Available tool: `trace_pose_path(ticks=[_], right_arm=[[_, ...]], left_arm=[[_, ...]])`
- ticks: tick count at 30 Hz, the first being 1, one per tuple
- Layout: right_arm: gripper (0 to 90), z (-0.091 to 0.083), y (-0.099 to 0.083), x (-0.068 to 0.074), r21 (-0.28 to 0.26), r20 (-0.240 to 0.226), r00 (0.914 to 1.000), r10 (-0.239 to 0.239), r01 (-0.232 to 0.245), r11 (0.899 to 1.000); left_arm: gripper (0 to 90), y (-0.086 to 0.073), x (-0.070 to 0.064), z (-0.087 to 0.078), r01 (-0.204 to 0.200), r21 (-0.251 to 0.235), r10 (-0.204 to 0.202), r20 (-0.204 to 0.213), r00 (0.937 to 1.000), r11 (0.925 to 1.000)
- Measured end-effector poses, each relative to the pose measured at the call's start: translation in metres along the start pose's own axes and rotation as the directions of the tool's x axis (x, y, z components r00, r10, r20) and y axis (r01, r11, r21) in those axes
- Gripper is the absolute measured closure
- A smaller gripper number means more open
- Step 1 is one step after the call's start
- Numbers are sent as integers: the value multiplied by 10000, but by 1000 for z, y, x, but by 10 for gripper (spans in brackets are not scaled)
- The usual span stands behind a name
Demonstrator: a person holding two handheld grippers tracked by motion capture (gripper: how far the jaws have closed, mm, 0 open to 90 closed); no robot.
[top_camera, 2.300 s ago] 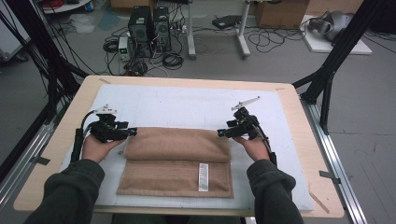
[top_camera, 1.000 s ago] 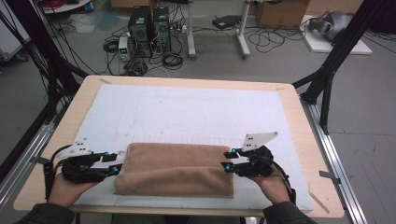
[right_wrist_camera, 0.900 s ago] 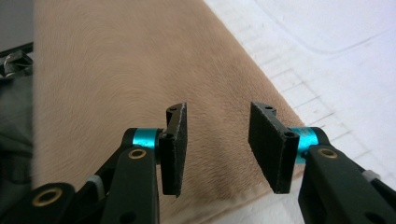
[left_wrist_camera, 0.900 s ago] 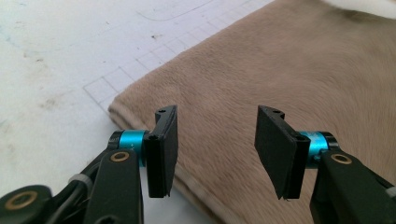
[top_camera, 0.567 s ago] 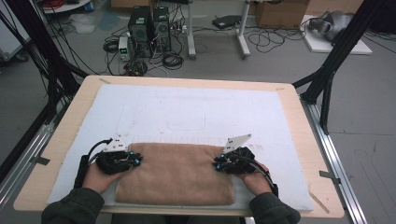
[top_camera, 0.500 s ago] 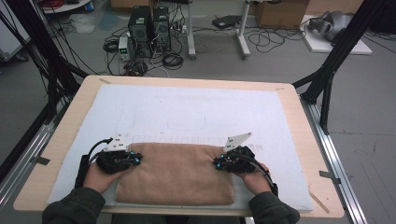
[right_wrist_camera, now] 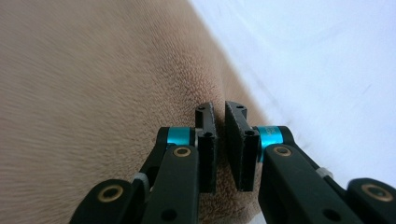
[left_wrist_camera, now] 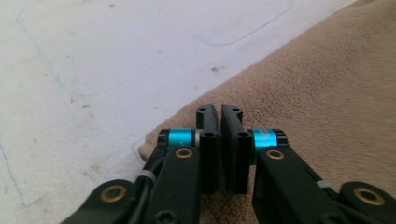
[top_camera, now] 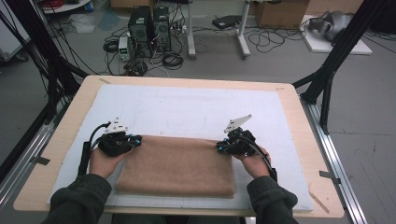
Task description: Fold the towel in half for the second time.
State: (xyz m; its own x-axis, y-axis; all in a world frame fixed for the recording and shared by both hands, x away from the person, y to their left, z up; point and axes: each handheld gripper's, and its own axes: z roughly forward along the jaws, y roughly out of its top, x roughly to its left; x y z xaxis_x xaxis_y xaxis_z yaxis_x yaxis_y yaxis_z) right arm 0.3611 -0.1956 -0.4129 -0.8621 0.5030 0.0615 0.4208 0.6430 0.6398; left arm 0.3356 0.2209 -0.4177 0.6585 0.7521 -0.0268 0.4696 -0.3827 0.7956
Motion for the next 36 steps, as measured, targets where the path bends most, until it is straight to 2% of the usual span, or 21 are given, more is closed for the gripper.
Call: trace_pose_path(ticks=[1,3,5,9,11,12,14,16,17,19,21,22,24,26,27,28,30,31,33,34,36], right_arm=[[832,5,0,-4,-15,46,9997,220,-220,9998],[818,6,0,-9,-355,-17,9991,435,-435,9984],[742,3,0,-8,-378,24,9991,428,-427,9984],[650,-9,-5,-5,-888,90,9990,435,-426,9951],[638,-6,-9,-6,-746,173,9988,459,-445,9962],[636,-2,-11,-7,-392,232,9983,531,-522,9979],[625,2,-13,-8,-82,233,9984,513,-511,9987],[462,1,-13,-9,-316,226,9970,742,-734,9968],[462,1,-13,-9,-316,226,9970,742,-734,9968],[337,-4,-14,-12,-291,371,9954,882,-872,9958],[262,-3,-18,-16,-238,413,9934,1072,-1062,9941],[256,0,-19,-17,-70,339,9922,1200,-1198,9928],[256,5,-22,-18,107,184,9910,1327,-1329,9911],[307,8,-24,-19,9,-23,9886,1509,-1509,9886],[307,8,-24,-19,9,-23,9886,1509,-1509,9886],[410,7,-26,-19,-181,-188,9889,1472,-1475,9889],[591,7,-27,-18,-264,-943,9858,1390,-1421,9895],[608,8,-27,-16,-331,-889,9877,1290,-1324,9906],[639,7,-27,-15,-341,-914,9881,1239,-1274,9913],[694,6,-26,-13,-366,-887,9893,1158,-1194,9922],[748,4,-24,-10,-417,-763,9930,907,-941,9947]], left_arm=[[894,0,5,6,227,-125,-231,-320,9992,9997],[874,-1,9,7,440,-120,-442,-146,9989,9990],[786,-3,14,6,603,135,-601,-148,9981,9981],[642,-4,14,-1,499,-8,-497,572,9971,9988],[589,-5,11,3,361,233,-373,521,9979,9991],[582,-6,9,10,169,723,-205,498,9985,9972],[577,-7,8,14,170,936,-210,419,9989,9955],[501,-7,10,13,240,875,-270,332,9991,9959],[501,-6,11,11,340,736,-360,264,9990,9967],[392,-7,16,7,683,571,-698,248,9973,9960],[327,-9,21,7,917,637,-934,242,9953,9937],[325,-12,23,10,852,1073,-876,177,9960,9906],[286,-14,24,13,972,1194,-998,163,9949,9881],[305,-16,26,16,1397,1234,-1445,308,9890,9825],[331,-16,26,16,1397,1234,-1445,308,9890,9825],[356,-16,25,16,1443,1217,-1490,306,9884,9820],[458,-16,25,15,1472,1209,-1536,455,9871,9817],[544,-17,25,15,1538,1144,-1642,872,9826,9815],[580,-17,24,15,1517,1117,-1630,1009,9814,9821],[685,-16,22,16,1484,1112,-1611,1160,9801,9827],[732,-15,20,15,1276,1090,-1391,1049,9847,9858]])
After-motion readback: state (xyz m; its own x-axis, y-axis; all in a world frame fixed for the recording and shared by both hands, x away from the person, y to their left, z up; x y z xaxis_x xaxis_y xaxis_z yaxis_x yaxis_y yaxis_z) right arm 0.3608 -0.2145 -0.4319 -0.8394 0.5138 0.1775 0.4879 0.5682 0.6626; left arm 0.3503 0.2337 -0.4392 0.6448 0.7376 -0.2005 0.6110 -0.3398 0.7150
